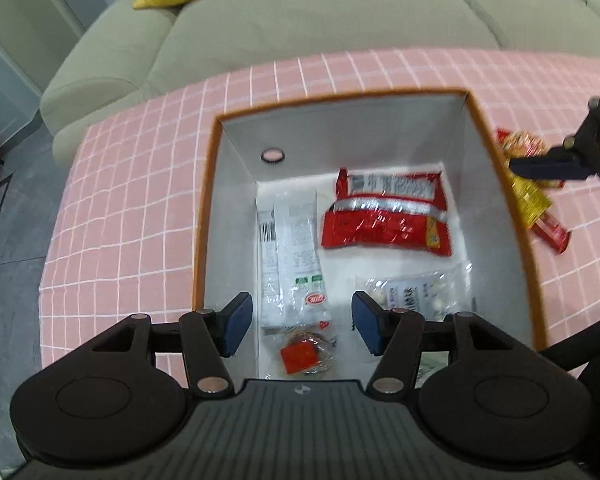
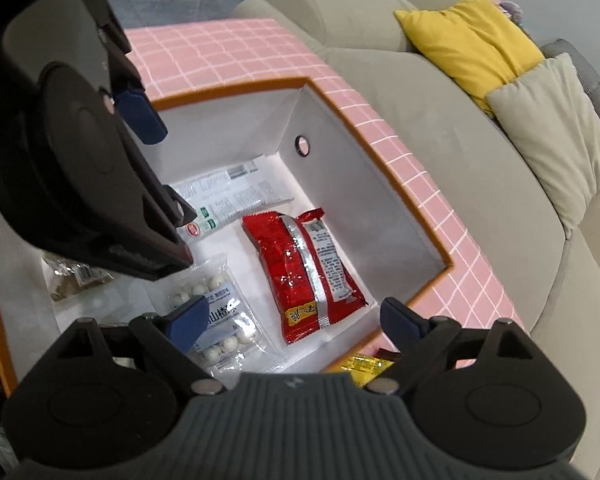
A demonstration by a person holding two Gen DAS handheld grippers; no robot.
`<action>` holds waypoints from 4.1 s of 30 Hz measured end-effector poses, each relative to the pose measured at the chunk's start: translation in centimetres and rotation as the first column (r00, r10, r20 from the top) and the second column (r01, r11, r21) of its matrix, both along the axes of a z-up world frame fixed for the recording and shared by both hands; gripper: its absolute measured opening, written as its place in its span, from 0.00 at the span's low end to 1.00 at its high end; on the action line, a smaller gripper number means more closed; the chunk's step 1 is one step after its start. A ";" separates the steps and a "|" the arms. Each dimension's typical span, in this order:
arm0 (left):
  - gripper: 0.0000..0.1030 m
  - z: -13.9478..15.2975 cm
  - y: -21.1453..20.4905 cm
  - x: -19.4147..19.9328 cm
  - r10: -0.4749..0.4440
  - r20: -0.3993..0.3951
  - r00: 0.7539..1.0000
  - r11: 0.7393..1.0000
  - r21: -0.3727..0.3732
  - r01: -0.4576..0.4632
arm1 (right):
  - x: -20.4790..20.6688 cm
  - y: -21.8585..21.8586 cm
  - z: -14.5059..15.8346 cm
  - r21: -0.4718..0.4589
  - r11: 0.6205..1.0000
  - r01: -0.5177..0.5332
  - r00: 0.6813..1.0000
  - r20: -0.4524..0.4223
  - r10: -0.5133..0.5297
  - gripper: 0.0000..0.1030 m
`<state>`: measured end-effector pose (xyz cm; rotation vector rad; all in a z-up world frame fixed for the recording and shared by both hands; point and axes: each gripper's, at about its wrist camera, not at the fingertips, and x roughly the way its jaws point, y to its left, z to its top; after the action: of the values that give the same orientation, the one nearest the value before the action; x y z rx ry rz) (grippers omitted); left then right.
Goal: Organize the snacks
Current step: 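Withdraw both tools from the box toward the green sausage and chocolate bar, then grasp the green sausage stick with the left tool while the right tool grasps the red chocolate bar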
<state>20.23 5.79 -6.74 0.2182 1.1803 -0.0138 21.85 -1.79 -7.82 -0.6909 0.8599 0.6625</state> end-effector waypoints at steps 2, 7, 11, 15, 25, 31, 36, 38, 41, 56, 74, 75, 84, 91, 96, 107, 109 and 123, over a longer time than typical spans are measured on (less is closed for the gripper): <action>0.65 1.0 -0.2 -0.7 0.004 0.033 0.999 1.000 -0.020 -0.004 | -0.3 -0.7 0.7 0.028 1.000 0.015 1.000 -0.001 -0.015 0.87; 0.65 2.9 -0.9 -2.5 0.023 0.103 0.994 0.997 -0.069 -0.016 | -2.0 -2.4 2.3 0.101 0.993 0.062 0.998 0.004 -0.063 0.87; 0.65 4.1 -1.3 -4.2 0.057 0.156 0.986 0.992 -0.123 -0.038 | -3.8 -4.3 3.3 0.163 0.981 0.105 0.994 0.022 -0.110 0.87; 0.65 5.1 -1.9 -5.9 0.078 0.202 0.976 0.984 -0.175 -0.042 | -5.6 -6.0 4.0 0.241 0.957 0.163 0.984 0.027 -0.174 0.87; 0.65 5.8 -5.5 -10.0 0.057 0.275 0.960 0.963 -0.267 0.019 | -10.3 -10.7 5.1 0.404 0.865 0.298 0.936 0.054 -0.347 0.87; 0.65 4.9 -7.8 -11.9 0.047 0.294 0.955 0.948 -0.313 0.050 | -13.2 -13.6 4.3 0.441 0.824 0.356 0.907 0.050 -0.419 0.86; 0.65 4.2 -9.6 -13.0 0.013 0.309 0.951 0.934 -0.343 0.098 | -14.7 -16.3 3.3 0.469 0.776 0.422 0.866 0.045 -0.498 0.86; 0.65 3.8 -10.4 -13.2 -0.004 0.311 0.950 0.929 -0.351 0.119 | -14.7 -17.2 2.7 0.469 0.762 0.446 0.852 0.038 -0.522 0.86; 0.64 3.2 -11.6 -13.3 -0.034 0.306 0.952 0.925 -0.350 0.145 | -15.1 -18.6 1.7 0.465 0.745 0.478 0.836 0.019 -0.548 0.86; 0.46 0.1 -16.5 -10.6 0.001 0.225 0.974 0.953 -0.296 0.068 | -14.0 -21.7 -2.6 0.407 0.781 0.474 0.850 0.020 -0.526 0.77; 0.44 -7.5 -19.2 -8.2 0.092 0.296 0.951 0.996 -0.035 -0.086 | -8.3 -23.1 -7.9 0.371 0.864 0.341 0.929 0.009 -0.371 0.63; 0.44 -7.8 -19.3 -7.9 0.100 0.289 0.952 0.995 -0.023 -0.097 | -7.8 -22.9 -8.4 0.354 0.878 0.323 0.936 0.018 -0.352 0.61; 0.43 -10.2 -18.8 -6.1 0.148 0.254 0.956 0.986 0.039 -0.163 | -3.5 -22.1 -11.0 0.316 0.929 0.190 0.977 0.027 -0.210 0.52; 0.33 -10.8 -18.0 -6.0 0.124 0.211 0.970 0.991 0.024 -0.132 | -1.5 -21.0 -11.6 0.314 0.942 0.121 0.990 0.030 -0.137 0.50; 0.28 -10.7 -17.6 -5.9 0.119 0.196 0.973 0.992 0.010 -0.123 | -0.5 -20.1 -11.7 0.308 0.946 0.106 0.993 0.020 -0.118 0.47; 0.26 -10.3 -15.7 -6.0 0.090 0.159 0.983 0.995 -0.062 -0.081 | 1.2 -18.8 -12.0 0.318 0.932 0.173 0.985 -0.064 -0.161 0.29; 0.25 -10.2 -15.6 -6.0 0.096 0.152 0.984 0.993 -0.080 -0.085 | 0.8 -18.8 -11.8 0.314 0.930 0.193 0.981 -0.074 -0.179 0.29; 0.25 -9.8 -15.3 -9.1 0.040 0.071 0.997 0.974 -0.227 -0.023 | -7.5 -20.6 -9.7 0.253 0.815 0.522 0.852 -0.206 -0.482 0.27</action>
<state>11.12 -9.51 -16.57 -0.0009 1.0975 -0.1112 14.38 -22.41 -17.56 -0.1228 0.9895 0.3441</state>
